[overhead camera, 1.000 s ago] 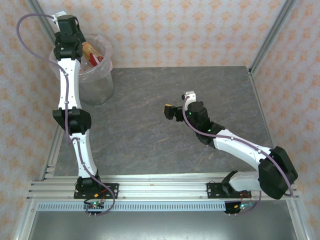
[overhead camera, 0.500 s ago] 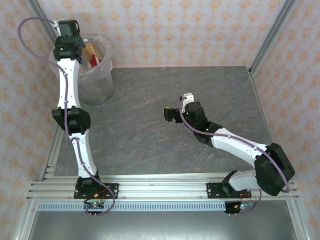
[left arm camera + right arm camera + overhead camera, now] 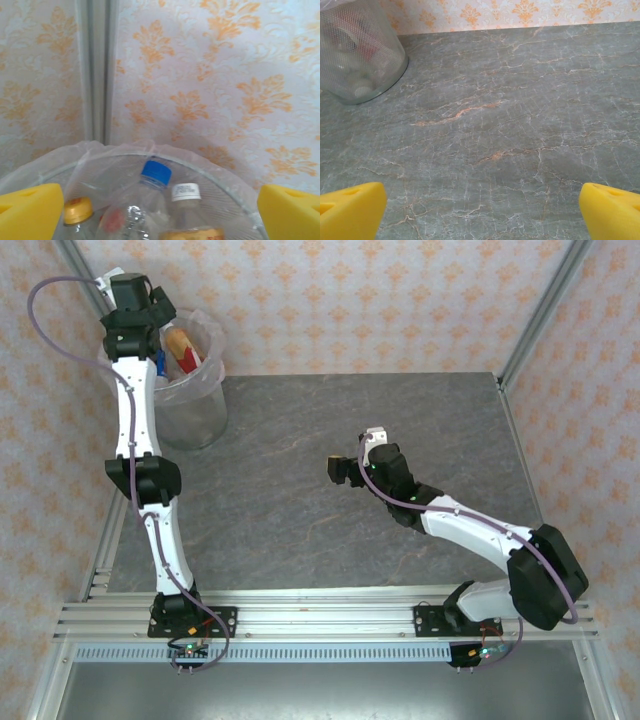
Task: Put the plastic bottles in the bin
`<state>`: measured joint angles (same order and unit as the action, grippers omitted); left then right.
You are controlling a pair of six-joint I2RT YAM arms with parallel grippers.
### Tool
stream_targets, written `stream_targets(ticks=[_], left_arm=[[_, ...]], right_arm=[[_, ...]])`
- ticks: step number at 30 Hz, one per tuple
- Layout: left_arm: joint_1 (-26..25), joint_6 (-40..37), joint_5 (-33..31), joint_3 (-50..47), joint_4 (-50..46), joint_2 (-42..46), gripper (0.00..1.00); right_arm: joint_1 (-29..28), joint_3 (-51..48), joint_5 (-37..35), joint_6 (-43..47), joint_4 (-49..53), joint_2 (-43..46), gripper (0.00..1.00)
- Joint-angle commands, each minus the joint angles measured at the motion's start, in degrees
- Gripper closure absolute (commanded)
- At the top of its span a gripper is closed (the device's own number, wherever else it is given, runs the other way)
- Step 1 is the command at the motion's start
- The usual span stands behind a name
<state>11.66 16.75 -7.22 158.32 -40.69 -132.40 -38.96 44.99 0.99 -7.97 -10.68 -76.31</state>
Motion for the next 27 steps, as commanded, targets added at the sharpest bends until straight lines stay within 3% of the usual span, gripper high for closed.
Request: stream_targets(ticks=[1,7,11,22,27], left_arm=[[0.1,1.9,5.2,1.8,0.5,5.6,0.00],[-0.1,3.4,7.7,-0.4,-4.4,9.6,0.00],[-0.7,3.1,10.9,-8.1,-3.4,15.4,0.00],[-6.7,-3.2,11.6,-51.0,15.9,43.5,0.00],[-8.9,-1.0,10.0,-69.8,23.5,55.5,0.00]], right_arm=[[0.3,1.4,-1.6,-1.0,0.3,-0.4,0.01],[0.3,1.4,-3.2,-1.3,-0.2,-0.3,0.01],[0.2,1.0,-7.1,-1.7,-0.5,0.5,0.01],[2.5,-0.7,-14.1,-2.7,-0.7,3.9,0.01],[5.5,-2.0,-12.8,-4.0,-2.7,5.7,0.01]])
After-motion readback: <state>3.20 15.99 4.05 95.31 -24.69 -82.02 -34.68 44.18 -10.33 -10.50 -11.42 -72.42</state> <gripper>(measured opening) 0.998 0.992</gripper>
